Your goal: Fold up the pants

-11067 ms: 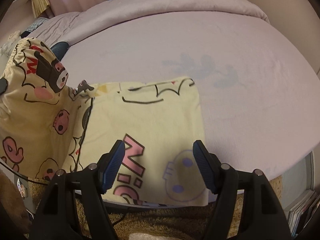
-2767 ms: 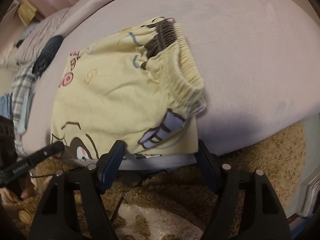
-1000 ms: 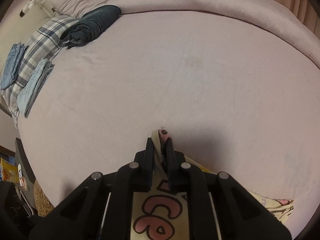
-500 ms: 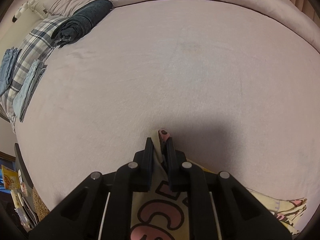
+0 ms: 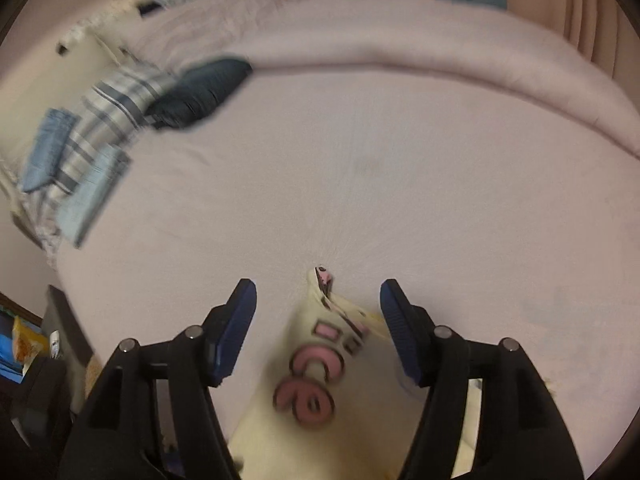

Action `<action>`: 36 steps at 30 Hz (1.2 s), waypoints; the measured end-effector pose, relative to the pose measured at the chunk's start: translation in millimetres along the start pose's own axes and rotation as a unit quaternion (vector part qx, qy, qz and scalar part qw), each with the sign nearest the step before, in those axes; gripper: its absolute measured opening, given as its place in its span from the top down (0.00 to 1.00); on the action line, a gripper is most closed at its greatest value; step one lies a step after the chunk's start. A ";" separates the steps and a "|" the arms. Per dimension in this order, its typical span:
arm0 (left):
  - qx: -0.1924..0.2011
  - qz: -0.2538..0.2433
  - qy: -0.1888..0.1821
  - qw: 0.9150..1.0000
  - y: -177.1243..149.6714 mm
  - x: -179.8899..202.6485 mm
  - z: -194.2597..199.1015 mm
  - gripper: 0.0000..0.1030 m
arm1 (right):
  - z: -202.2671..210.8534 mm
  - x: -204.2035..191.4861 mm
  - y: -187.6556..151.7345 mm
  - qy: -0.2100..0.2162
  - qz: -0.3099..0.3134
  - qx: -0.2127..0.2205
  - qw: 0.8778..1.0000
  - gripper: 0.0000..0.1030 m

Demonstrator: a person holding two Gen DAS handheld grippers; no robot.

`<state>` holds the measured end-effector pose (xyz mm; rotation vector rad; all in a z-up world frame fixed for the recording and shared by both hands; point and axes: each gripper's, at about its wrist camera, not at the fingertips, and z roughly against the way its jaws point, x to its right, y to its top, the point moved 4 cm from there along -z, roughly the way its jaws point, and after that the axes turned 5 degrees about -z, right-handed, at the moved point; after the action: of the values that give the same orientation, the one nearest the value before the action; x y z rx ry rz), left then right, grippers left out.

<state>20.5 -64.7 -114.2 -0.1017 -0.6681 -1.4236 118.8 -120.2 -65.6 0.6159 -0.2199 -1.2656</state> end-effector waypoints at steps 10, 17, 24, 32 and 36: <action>0.032 -0.019 0.010 0.999 44.4 2.0 1.4 0.51 | 107.7 110.6 -71.4 -0.089 -0.120 0.061 0.987 0.19; 0.008 -0.017 0.035 0.999 58.2 -16.1 -16.5 0.50 | 113.1 173.2 -128.9 -0.103 -0.244 0.038 0.964 0.16; 0.007 -0.013 0.039 0.999 67.6 -19.2 -24.7 0.50 | 88.3 170.4 -150.2 -0.058 -0.290 0.008 0.955 0.17; 0.018 -0.029 0.074 0.997 72.7 -15.6 -38.1 0.44 | 57.6 158.0 -157.8 -0.042 -0.279 -0.023 0.959 0.15; 0.017 -0.021 0.063 0.998 73.7 -18.0 -43.7 0.44 | 52.6 156.8 -155.0 -0.041 -0.276 -0.021 0.960 0.15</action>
<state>105.1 -55.6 -134.9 0.0281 -0.5927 -1.4460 14.0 -309.0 -134.4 0.6107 -0.0884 -1.8322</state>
